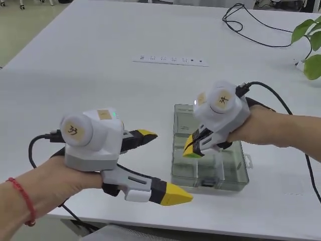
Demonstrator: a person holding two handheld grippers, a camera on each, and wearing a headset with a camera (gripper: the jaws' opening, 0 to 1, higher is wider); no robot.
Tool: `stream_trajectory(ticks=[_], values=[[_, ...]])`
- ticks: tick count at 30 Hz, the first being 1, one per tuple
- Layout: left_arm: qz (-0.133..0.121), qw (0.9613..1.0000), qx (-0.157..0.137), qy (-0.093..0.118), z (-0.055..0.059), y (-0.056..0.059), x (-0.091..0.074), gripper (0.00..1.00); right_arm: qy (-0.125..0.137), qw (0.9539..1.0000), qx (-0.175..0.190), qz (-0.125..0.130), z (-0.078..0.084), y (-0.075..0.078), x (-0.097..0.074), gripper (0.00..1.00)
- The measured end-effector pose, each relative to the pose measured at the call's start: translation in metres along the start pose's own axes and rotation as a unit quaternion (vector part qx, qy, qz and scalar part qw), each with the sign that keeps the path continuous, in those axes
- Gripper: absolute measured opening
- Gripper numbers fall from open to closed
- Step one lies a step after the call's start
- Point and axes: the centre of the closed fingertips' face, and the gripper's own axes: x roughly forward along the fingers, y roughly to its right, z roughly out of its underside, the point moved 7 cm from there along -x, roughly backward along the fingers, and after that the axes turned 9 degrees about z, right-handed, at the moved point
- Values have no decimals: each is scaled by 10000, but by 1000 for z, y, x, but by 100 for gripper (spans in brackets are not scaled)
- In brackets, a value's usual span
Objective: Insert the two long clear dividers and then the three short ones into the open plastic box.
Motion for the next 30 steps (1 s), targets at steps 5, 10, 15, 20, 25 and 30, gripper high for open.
stream_trajectory(ticks=[5,10,15,20,25,30], values=[[15,10000,-6,3,0,-2,2,100,-173,9997,-158,-20,0,-1,4,3],[15,10000,2,-7,-1,-5,2,100,-245,9995,-194,-47,1,0,7,3],[17,10000,0,-16,-2,-6,3,100,-248,9995,-161,-66,2,0,8,3],[9,10000,-20,-17,-1,-8,2,100,-221,9997,-95,-67,4,1,9,3],[13,10000,-42,-24,-1,-9,2,100,-166,9998,24,-68,5,0,8,8],[17,10000,-28,-33,-3,-10,3,100,183,9990,402,-5,1,6,-6,11]])
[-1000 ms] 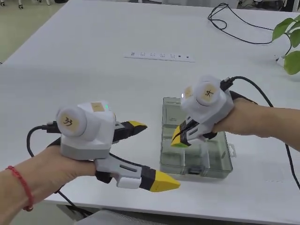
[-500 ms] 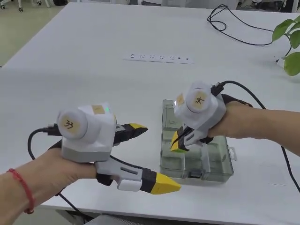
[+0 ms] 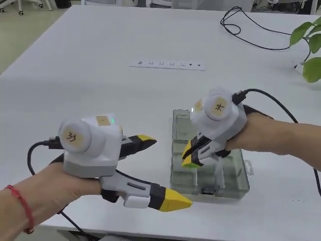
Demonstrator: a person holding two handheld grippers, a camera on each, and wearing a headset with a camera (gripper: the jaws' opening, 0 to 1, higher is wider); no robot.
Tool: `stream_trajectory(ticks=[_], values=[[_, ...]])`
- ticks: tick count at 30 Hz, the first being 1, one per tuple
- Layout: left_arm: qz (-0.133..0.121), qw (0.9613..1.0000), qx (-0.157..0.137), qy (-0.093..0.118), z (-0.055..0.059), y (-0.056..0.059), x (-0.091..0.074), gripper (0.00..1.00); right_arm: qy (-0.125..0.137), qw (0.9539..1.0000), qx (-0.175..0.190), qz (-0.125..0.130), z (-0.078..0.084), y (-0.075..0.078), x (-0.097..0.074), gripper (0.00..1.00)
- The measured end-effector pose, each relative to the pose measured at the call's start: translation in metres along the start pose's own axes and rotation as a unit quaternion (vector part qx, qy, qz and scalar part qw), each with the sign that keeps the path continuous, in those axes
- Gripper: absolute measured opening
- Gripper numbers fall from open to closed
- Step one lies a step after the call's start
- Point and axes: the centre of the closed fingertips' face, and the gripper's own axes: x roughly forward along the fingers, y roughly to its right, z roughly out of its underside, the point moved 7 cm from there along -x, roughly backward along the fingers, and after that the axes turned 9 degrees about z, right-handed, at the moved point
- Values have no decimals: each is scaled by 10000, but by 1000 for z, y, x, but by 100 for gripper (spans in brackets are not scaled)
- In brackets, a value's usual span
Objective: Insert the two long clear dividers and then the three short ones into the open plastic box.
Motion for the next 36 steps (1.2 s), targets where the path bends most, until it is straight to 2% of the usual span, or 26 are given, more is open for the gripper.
stream_trajectory(ticks=[3,9,13,17,22,27,31,36], values=[[3,10000,13,19,-2,0,1,100,293,9994,204,29,-6,2,-13,13],[-11,10000,35,2,-2,0,1,100,650,9967,480,122,-8,7,-36,20],[-28,10000,43,5,-3,0,-1,100,758,9955,538,195,-5,5,-54,23],[-54,10000,45,4,-3,0,-3,100,815,9944,602,293,5,4,-73,27],[-78,10000,46,23,-4,1,-4,100,702,9944,670,418,29,2,-95,31],[-82,9999,45,37,-4,1,-5,100,439,9941,806,575,67,4,-115,35],[-103,9999,48,30,-4,0,-5,100,204,9937,904,625,94,3,-125,38],[-130,9999,36,52,-4,0,-6,100,-161,9943,879,588,128,-3,-128,42]])
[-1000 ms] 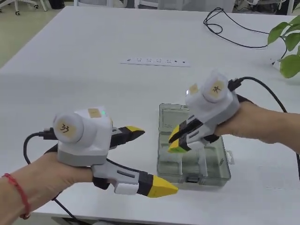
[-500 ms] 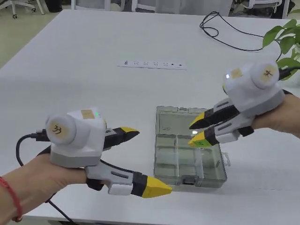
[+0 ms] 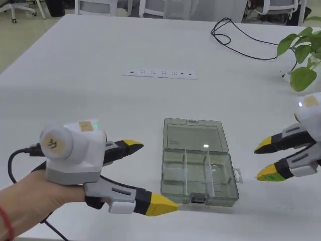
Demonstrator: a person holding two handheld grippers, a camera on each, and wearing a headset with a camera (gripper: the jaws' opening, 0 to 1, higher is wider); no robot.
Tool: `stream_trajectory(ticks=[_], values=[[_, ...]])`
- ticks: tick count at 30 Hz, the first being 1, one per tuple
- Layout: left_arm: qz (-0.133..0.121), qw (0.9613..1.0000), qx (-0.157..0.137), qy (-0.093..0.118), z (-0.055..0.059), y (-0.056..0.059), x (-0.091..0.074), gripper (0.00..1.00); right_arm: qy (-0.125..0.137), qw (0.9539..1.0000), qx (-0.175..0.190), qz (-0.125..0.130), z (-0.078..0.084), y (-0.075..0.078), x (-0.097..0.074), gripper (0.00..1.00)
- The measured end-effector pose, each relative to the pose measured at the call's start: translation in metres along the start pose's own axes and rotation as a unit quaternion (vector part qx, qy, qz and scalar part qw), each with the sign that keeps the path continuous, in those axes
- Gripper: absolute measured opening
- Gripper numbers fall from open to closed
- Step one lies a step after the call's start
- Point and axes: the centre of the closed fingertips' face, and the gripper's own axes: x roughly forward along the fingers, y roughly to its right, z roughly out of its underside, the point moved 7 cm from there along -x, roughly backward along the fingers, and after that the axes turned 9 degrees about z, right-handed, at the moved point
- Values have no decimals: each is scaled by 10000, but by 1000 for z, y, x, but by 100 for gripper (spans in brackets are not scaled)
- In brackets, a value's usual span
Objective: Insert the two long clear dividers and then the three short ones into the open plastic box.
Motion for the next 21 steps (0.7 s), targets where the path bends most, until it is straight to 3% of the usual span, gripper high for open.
stream_trajectory(ticks=[5,8,21], values=[[-1,10000,-2,-25,0,0,0,100,-449,9987,-245,-80,30,-4,4,46],[-7,10000,0,-47,1,0,-1,100,-827,9949,-566,-85,47,-5,7,48],[21,10000,-8,-81,1,1,-1,100,-1569,9777,-1392,-113,76,-2,24,48]])
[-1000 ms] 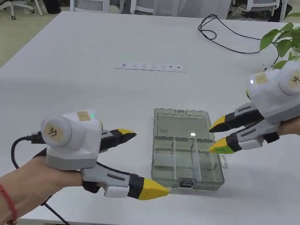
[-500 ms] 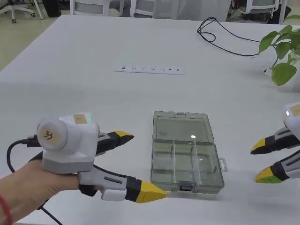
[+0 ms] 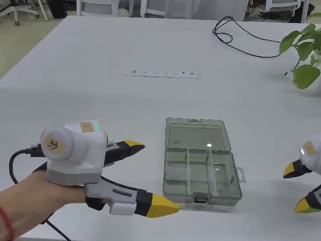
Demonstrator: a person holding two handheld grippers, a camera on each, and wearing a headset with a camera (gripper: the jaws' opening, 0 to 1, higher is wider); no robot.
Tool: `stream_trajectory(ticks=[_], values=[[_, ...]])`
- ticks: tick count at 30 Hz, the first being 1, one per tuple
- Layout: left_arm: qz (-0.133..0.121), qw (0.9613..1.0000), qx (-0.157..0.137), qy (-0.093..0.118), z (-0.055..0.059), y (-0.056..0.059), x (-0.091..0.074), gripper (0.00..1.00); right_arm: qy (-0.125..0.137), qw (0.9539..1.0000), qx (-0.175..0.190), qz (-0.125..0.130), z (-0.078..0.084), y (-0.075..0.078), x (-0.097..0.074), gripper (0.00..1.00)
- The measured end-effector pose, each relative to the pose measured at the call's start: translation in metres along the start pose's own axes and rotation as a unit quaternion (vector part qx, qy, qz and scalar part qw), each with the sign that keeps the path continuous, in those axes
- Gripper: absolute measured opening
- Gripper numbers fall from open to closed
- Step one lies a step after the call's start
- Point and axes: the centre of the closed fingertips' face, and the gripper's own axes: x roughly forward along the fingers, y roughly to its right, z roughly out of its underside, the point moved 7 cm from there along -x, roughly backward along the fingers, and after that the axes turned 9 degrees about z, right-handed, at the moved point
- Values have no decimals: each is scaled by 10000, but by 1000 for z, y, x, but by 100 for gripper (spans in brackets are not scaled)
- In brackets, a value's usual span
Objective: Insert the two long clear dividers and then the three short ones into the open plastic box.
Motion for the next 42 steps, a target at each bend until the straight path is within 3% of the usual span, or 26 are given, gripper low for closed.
stream_trajectory(ticks=[16,19,29,34,42], values=[[-12,10000,-21,15,0,-2,-2,100,-124,9999,-81,-50,2,1,6,42],[-11,10000,-12,27,-1,-2,-1,100,-130,9998,-160,-40,0,2,6,33],[-24,10000,-28,46,-4,-3,-1,100,-138,9999,-64,5,2,0,6,33],[-40,9999,-115,81,-11,-2,0,98,69,9997,9,239,-9,3,-10,33],[-39,9963,-760,393,-32,0,12,90,389,9961,-47,794,-45,11,-51,33]])
